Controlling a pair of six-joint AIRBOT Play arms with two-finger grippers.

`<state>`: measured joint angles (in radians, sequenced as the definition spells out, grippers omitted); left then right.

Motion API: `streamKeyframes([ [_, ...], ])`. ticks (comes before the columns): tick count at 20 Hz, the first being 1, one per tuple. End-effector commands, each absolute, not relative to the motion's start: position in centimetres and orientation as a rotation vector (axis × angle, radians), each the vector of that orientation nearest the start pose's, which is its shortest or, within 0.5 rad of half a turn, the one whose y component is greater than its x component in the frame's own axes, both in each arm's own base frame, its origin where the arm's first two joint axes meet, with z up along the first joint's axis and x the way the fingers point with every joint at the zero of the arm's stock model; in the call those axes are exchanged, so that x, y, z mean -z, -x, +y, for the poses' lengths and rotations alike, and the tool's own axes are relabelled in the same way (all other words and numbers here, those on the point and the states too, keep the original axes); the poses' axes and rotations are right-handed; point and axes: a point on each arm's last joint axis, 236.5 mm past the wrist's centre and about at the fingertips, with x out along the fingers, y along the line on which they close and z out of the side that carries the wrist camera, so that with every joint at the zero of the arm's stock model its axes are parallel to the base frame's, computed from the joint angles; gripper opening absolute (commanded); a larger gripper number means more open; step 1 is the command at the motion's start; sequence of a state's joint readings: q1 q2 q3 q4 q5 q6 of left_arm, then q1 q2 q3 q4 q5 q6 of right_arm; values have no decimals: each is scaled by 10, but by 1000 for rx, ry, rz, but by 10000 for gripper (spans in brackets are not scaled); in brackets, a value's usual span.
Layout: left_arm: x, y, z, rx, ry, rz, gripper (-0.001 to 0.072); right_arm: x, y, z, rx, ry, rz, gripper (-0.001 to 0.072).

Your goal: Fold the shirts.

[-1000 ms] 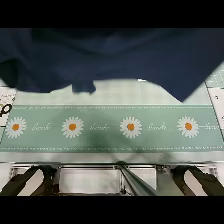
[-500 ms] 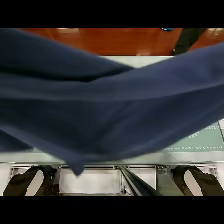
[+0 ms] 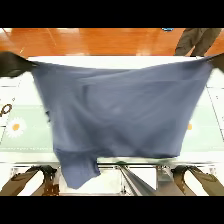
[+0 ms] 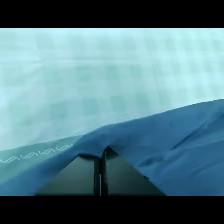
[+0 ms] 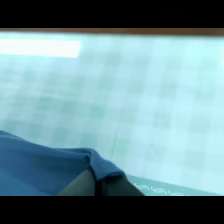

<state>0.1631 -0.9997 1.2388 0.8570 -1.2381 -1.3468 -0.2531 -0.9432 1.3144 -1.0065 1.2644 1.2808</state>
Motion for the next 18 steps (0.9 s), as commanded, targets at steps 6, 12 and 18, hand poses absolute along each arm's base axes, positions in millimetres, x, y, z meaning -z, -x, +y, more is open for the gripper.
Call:
streamKeyframes([
  [6,-77,-554,-102,402,651,836,22,-60,-545,9,-271,-508,813,23],
  [12,-39,-520,-95,422,562,1096,511,-41,-548,-8,-253,-711,915,416],
  [18,11,-344,8,182,500,1565,511,-5,-389,-82,-169,-735,1256,406],
])
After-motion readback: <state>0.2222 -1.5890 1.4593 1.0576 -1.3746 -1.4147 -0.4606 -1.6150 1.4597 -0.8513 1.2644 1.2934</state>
